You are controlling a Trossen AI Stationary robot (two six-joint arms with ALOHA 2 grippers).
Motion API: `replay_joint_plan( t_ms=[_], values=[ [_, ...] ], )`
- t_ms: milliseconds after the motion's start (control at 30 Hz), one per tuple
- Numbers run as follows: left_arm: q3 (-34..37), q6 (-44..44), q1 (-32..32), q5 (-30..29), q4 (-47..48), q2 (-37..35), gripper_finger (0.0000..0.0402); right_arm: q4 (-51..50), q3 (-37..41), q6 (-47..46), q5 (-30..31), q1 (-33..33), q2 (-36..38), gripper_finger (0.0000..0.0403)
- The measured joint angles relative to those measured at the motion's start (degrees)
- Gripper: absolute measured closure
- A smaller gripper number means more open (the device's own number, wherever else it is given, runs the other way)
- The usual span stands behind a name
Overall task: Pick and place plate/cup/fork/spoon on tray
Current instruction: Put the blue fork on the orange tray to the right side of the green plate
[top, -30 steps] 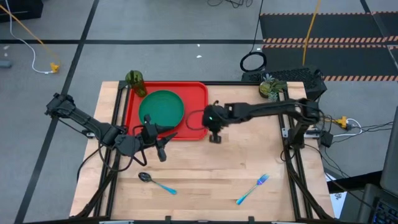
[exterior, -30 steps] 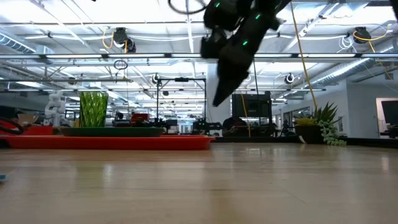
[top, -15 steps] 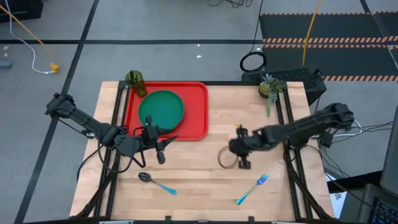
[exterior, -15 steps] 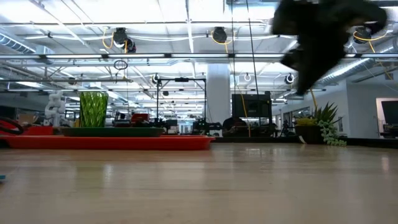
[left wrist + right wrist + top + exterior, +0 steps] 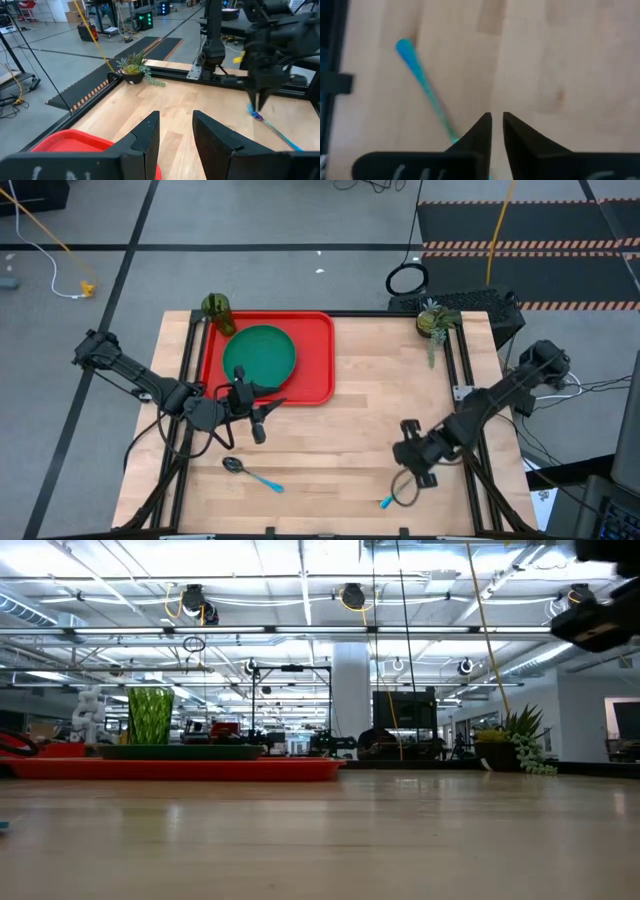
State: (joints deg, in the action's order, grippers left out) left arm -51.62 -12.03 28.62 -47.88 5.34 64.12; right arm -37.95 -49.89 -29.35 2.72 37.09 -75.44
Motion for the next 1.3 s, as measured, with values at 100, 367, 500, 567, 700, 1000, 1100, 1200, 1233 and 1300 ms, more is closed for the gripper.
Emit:
replay_joint_plan(
  t_ms=[100,367,500,567,700,1000,1100,1200,1233,1300],
  values=[
    [0.0,0.2,0.0,0.0,0.0,0.0,0.0282,0.3,0.0,-3.0,0.0,3.2,-0.1,0.0342],
    [0.0,0.3,-0.1,0.0,0.0,0.0,0.0282,3.5,-0.1,-0.4,0.2,9.8,-5.9,0.0303],
    [0.0,0.3,-0.1,0.0,0.0,0.0,0.0282,3.6,-0.1,1.4,0.2,10.7,-9.5,0.0296],
    [0.0,0.1,-0.1,0.0,0.0,0.0,0.0282,3.7,-0.1,2.1,0.2,10.7,-10.5,0.0292],
    [0.0,0.0,-0.1,0.0,0.0,0.0,0.0282,5.0,-0.1,4.3,0.2,10.7,-11.0,0.0282],
    [0.0,0.0,-0.1,0.0,0.0,0.0,0.0282,7.0,-0.1,9.6,0.2,11.0,-11.7,0.029],
    [0.0,0.0,-0.1,0.0,0.0,0.0,0.0282,7.0,-0.1,10.6,0.2,11.1,-12.5,0.0299],
    [0.0,0.0,-0.1,0.0,0.0,0.0,0.0282,6.8,-0.1,10.6,0.1,11.2,-12.8,0.0308],
    [0.0,0.0,-0.1,0.0,0.0,0.0,0.0282,6.9,-0.1,10.6,0.1,11.2,-12.8,0.031],
    [0.0,0.0,-0.1,0.0,0.1,0.0,0.0282,6.4,-0.1,10.6,0.1,11.3,-12.8,0.0314]
  ],
)
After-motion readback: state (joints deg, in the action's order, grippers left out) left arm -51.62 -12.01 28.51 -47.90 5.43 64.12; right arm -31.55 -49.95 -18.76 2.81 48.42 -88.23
